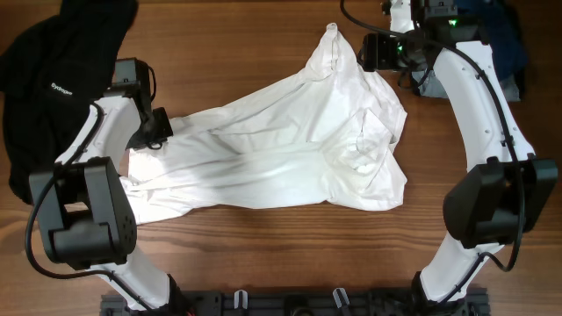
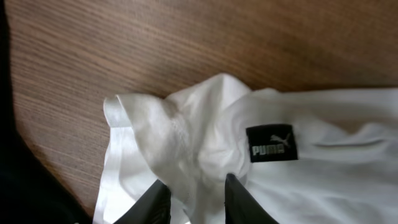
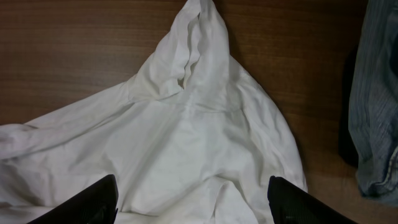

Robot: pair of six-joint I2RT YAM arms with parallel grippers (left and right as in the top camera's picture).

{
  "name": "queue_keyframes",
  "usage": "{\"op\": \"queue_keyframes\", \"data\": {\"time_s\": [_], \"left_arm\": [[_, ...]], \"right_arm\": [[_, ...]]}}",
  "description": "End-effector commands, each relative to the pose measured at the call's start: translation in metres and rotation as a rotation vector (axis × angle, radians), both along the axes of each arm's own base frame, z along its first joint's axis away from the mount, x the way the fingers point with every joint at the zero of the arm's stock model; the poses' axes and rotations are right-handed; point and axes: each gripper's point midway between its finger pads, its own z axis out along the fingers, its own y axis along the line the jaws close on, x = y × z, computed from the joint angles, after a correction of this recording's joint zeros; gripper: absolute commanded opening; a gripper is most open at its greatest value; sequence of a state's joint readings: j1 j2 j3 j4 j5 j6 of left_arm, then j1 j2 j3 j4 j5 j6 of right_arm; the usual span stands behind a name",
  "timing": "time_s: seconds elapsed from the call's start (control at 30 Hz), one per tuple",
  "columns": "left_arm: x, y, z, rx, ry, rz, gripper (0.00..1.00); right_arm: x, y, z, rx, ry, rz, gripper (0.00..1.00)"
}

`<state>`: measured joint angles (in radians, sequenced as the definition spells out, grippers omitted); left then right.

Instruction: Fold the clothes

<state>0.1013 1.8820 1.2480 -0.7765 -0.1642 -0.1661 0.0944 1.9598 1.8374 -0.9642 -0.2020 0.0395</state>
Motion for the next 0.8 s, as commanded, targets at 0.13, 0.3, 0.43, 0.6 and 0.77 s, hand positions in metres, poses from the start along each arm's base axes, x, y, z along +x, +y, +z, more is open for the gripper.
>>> {"op": "queue_keyframes", "data": {"time_s": [0.13, 0.3, 0.43, 0.6, 0.77], "left_arm": [[0.0, 0.002, -0.017, 0.009, -0.012, 0.002, 0.25], [-0.001, -0.001, -0.037, -0.013, 0.023, 0.002, 0.2], [-0.001, 0.0, -0.037, -0.01, 0.021, 0.012, 0.04], [0.013, 0.009, 0.025, 0.018, -0.117, 0.12, 0.04], [0.012, 0.009, 0.097, 0.008, -0.296, 0.183, 0.04]], "right_arm": [[0.005, 0.002, 0.01, 0.012, -0.032, 0.017, 0.78], [0.006, 0.002, 0.01, 0.012, -0.036, 0.017, 0.77], [0.011, 0.003, 0.013, 0.014, -0.063, 0.016, 0.76], [0.039, 0.005, 0.029, 0.04, -0.186, -0.007, 0.72], [0.083, 0.016, 0.007, 0.086, -0.277, -0.008, 0.7]]}}
